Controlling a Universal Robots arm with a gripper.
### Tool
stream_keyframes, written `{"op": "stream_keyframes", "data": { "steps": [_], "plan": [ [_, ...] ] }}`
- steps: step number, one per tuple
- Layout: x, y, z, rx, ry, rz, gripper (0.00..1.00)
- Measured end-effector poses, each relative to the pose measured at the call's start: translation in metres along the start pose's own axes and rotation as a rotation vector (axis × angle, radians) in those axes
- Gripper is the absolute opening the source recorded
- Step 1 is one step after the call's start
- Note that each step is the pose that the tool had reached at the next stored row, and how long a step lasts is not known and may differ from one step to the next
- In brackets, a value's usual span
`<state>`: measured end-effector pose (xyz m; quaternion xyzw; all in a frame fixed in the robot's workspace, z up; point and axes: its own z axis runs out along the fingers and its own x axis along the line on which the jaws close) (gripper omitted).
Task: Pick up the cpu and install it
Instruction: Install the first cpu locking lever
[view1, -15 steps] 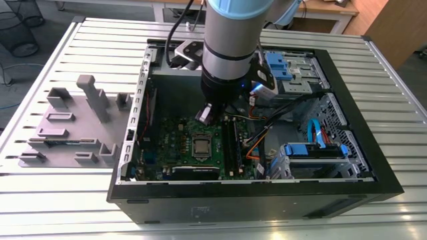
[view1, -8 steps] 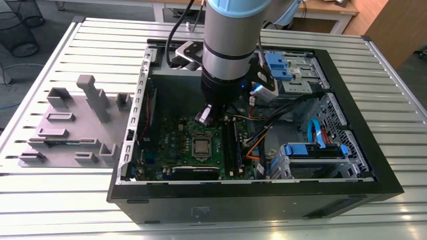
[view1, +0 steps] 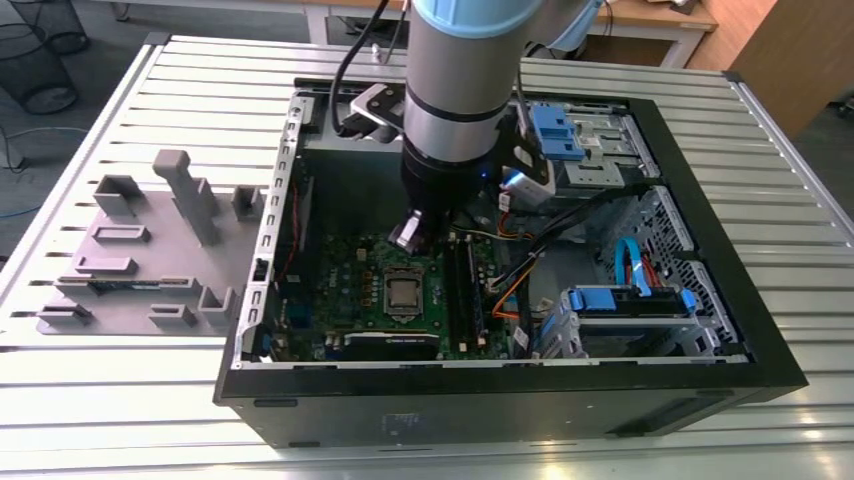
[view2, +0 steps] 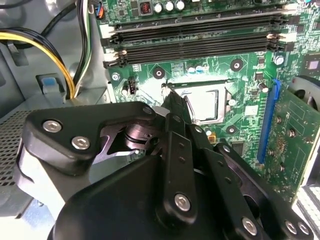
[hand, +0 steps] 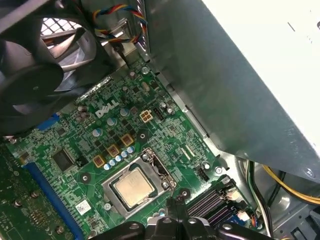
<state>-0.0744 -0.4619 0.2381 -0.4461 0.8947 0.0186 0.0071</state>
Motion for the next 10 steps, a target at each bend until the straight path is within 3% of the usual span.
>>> {"op": "stream_keyframes", "data": {
  "steps": [10],
  "plan": [
    [0.0022,0.0004,0.0078,0.0048,-0.0020,0.057,0.11]
  ]
}}
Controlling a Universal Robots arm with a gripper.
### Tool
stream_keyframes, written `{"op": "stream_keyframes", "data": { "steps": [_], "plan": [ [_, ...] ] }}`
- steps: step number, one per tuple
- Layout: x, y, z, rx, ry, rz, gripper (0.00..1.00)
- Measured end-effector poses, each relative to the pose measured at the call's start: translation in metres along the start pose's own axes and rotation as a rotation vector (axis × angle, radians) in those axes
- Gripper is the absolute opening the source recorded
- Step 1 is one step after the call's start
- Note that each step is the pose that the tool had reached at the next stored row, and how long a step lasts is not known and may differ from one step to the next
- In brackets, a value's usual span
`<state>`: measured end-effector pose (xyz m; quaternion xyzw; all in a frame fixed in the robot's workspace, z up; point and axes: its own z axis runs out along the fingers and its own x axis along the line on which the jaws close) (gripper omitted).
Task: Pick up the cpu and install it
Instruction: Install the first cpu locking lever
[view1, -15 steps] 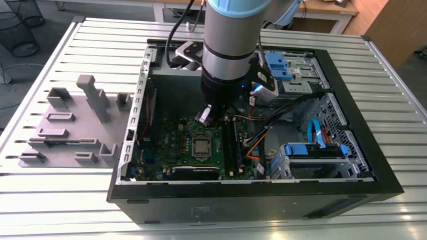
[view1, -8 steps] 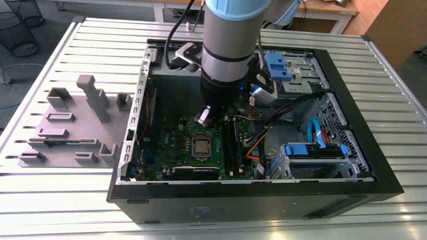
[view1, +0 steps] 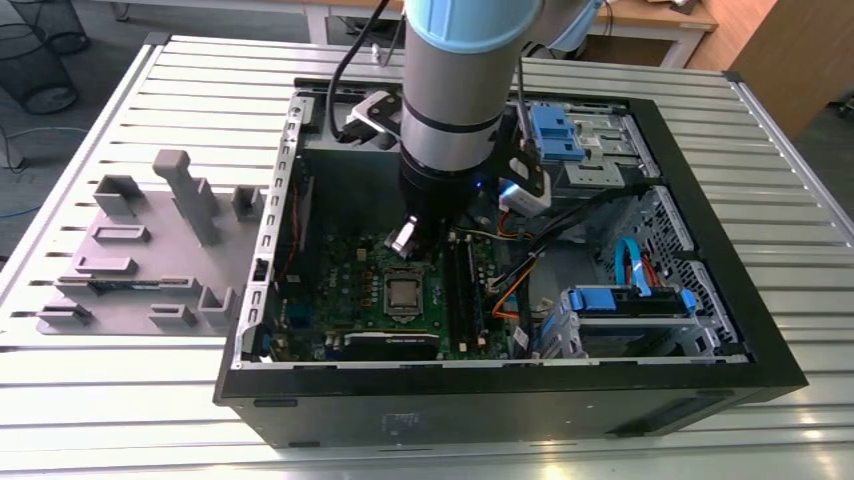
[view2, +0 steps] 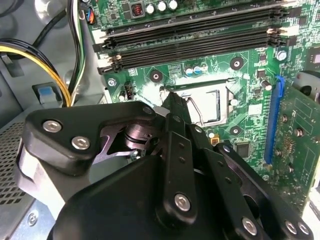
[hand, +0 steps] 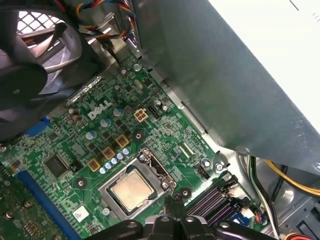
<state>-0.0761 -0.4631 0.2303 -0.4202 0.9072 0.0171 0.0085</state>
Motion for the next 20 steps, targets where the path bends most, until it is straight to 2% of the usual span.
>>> {"op": "stream_keyframes", "data": {
  "steps": [6,9,14,20],
  "plan": [
    [0.0020,0.0009,0.0027,0.0022,-0.0002,0.024,0.11],
    [0.0025,0.0010,0.0044,0.0058,0.0022,0.038,0.11],
    [0.0029,0.0012,0.0073,0.0226,0.0152,0.060,0.11],
    [0.0032,0.0011,0.0097,0.0435,0.0369,0.088,0.11]
  ]
}}
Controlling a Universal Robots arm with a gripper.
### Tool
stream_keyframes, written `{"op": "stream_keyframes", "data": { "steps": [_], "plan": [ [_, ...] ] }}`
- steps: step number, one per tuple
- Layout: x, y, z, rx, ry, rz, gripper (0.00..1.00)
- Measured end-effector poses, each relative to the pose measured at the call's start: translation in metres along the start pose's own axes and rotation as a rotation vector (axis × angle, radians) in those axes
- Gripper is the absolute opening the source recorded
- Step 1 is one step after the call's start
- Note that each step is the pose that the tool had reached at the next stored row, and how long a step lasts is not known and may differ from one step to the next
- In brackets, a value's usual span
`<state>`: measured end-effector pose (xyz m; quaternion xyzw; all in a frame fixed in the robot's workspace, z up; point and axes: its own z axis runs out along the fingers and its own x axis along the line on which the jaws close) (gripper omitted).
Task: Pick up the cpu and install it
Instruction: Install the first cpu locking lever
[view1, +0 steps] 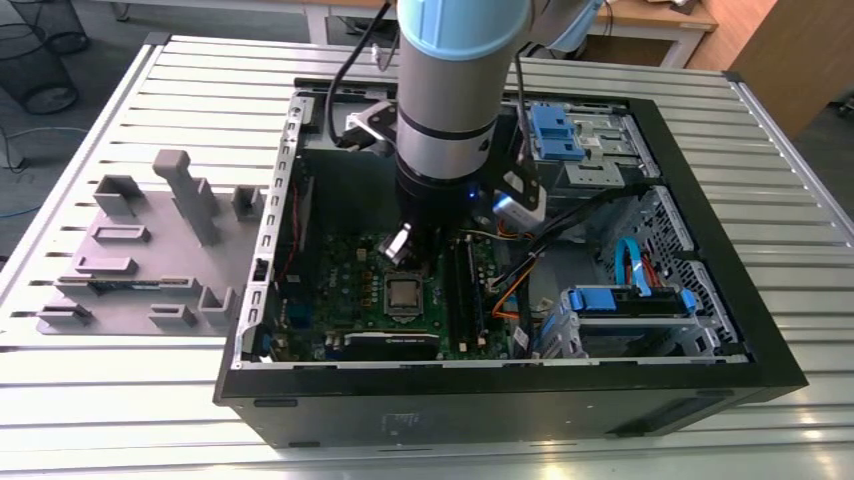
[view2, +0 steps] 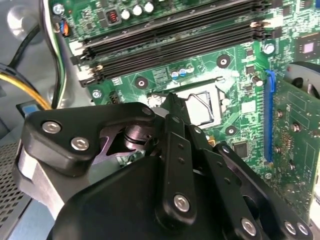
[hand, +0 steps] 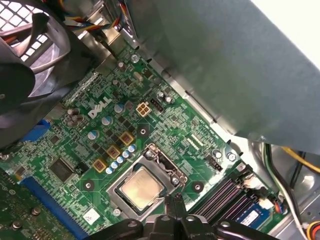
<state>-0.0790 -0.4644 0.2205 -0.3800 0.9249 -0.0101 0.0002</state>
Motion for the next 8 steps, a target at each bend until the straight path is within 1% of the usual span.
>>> {"op": "stream_keyframes", "data": {
  "steps": [1,2,4,8],
  "plan": [
    [0.0001,0.0000,0.0003,0.0030,0.0032,0.004,0.11],
    [0.0001,-0.0001,0.0004,0.0046,0.0050,0.008,0.11],
    [0.0002,-0.0002,0.0007,0.0065,0.0070,0.013,0.11],
    [0.0002,-0.0002,0.0014,0.0127,0.0135,0.032,0.11]
  ]
}}
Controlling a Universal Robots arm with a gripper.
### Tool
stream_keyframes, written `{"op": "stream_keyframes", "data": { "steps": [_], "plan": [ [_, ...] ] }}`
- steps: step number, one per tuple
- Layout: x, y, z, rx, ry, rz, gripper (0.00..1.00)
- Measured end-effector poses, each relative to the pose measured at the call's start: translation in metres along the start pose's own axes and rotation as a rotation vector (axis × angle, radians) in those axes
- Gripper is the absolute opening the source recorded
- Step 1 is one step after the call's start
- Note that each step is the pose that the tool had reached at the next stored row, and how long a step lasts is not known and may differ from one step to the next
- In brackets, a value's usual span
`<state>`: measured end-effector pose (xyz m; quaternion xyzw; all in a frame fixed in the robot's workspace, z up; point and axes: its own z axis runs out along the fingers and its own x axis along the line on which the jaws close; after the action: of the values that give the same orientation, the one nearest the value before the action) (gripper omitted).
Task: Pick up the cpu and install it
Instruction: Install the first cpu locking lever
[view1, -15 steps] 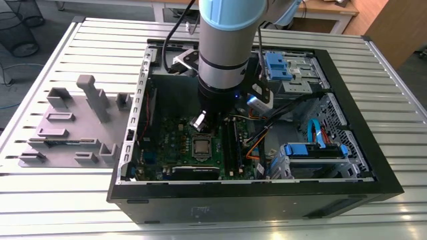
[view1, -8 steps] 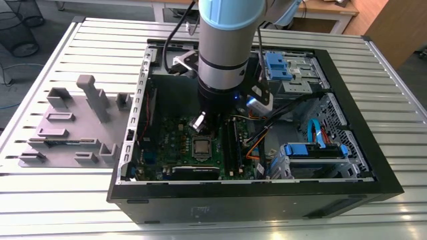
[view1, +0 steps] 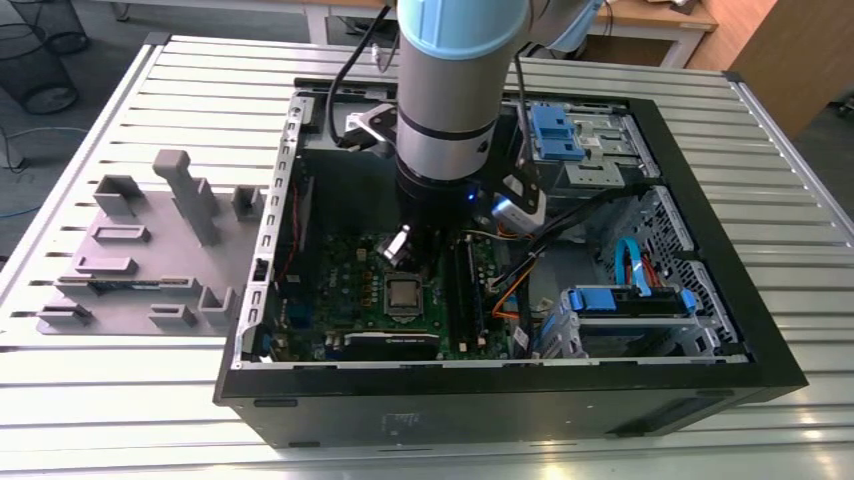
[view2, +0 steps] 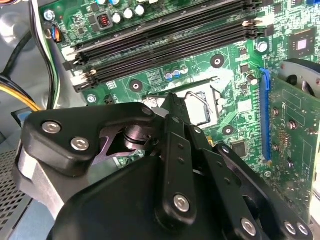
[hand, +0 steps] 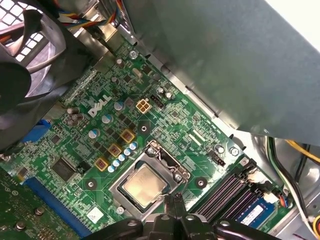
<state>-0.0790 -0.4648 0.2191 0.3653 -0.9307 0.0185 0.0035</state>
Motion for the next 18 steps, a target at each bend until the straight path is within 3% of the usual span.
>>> {"op": "stream_keyframes", "data": {
  "steps": [7,18],
  "plan": [
    [0.0011,-0.0010,0.0005,0.0094,0.0099,0.023,0.11],
    [0.0015,-0.0027,0.0012,0.0119,0.0132,0.043,0.11]
  ]
}}
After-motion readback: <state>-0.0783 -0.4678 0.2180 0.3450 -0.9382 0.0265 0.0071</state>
